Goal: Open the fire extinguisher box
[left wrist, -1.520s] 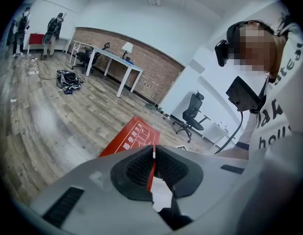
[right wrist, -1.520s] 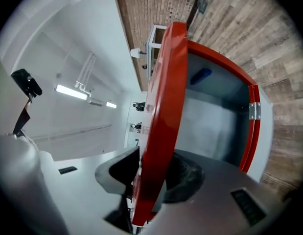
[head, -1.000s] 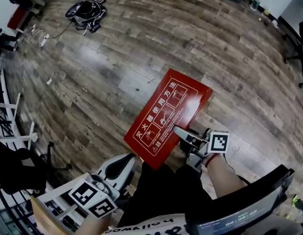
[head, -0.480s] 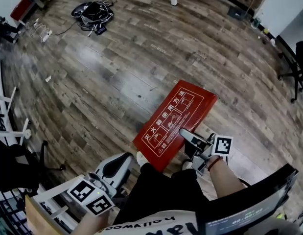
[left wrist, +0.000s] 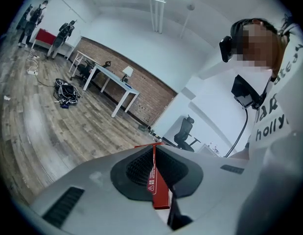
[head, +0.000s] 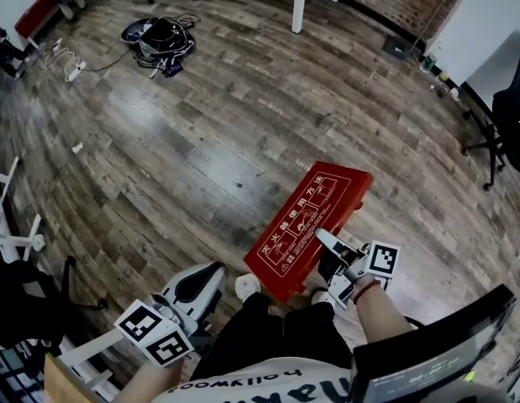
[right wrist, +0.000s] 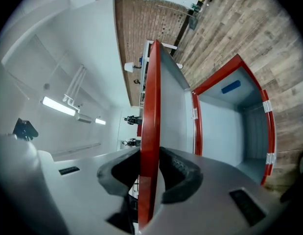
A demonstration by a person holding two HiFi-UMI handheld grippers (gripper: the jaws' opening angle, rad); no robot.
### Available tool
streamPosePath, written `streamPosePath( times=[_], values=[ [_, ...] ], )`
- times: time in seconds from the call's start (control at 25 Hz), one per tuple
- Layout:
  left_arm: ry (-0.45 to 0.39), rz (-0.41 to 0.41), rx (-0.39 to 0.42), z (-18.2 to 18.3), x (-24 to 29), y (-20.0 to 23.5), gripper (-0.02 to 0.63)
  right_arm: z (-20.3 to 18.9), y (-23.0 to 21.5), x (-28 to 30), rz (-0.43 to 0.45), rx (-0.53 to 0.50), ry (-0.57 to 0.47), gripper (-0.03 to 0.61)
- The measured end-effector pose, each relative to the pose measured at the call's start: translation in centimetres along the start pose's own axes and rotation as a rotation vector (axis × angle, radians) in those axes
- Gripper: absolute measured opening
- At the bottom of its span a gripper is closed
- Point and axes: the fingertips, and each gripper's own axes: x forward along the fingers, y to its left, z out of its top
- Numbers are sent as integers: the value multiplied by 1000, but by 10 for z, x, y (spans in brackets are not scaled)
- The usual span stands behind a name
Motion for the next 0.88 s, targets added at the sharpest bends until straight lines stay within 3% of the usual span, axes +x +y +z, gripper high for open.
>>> streamPosePath(
  times=[0.52,0.88],
  values=[
    [-29,-64,-13,29,-25,32,20,0,-3,12,-353,61,-50,75],
    [-82,-49,-33,48,-47,53,20,2,10,41,-530,42,-45,75]
  ],
)
